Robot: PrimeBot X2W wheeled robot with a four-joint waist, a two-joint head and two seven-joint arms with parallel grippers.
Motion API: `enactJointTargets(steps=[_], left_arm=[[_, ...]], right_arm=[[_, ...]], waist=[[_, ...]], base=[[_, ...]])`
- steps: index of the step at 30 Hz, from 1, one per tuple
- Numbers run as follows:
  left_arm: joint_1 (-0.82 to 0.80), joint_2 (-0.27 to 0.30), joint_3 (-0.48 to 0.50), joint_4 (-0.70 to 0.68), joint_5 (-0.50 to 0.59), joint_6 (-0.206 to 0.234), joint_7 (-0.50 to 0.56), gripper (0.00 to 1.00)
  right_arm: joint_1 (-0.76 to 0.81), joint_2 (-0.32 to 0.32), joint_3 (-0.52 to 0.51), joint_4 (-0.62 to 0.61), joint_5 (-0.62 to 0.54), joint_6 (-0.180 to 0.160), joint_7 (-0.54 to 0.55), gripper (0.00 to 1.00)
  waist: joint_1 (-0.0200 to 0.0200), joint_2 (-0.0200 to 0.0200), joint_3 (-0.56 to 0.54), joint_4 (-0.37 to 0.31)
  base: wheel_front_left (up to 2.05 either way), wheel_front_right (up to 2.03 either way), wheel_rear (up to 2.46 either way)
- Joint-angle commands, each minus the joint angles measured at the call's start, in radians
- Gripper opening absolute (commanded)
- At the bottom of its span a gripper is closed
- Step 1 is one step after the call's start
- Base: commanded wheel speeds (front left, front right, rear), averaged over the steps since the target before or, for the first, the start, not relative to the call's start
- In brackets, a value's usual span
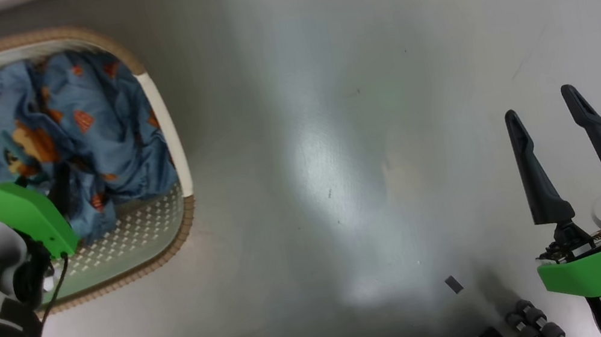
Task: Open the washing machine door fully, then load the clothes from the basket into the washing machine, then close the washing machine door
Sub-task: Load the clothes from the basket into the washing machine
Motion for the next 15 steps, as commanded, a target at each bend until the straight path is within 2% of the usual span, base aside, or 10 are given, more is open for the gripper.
enactJointTargets(steps=[1, 8, 15], left_arm=[[0.003, 0.051, 0.011, 0.006, -0.010, -0.002, 0.003, 1.00], [-0.051, 0.065, -0.022, 0.048, -0.034, -0.002, 0.011, 1.00], [-0.083, 0.049, -0.027, 0.110, -0.056, -0.002, 0.031, 1.00]], right_arm=[[0.013, -0.003, 0.023, -0.026, 0.004, 0.002, -0.010, 1.00], [0.022, -0.003, 0.026, -0.046, -0.001, 0.002, -0.011, 1.00], [0.048, -0.003, 0.022, -0.076, -0.012, 0.002, 0.003, 1.00]], waist=[[0.0000, -0.0001, 0.029, -0.018], [0.0000, -0.0001, 0.070, -0.030], [0.0000, -0.0001, 0.081, -0.030]], base=[[0.00, 0.00, 0.00], [0.00, 0.00, 0.00], [0.00, 0.00, 0.00]])
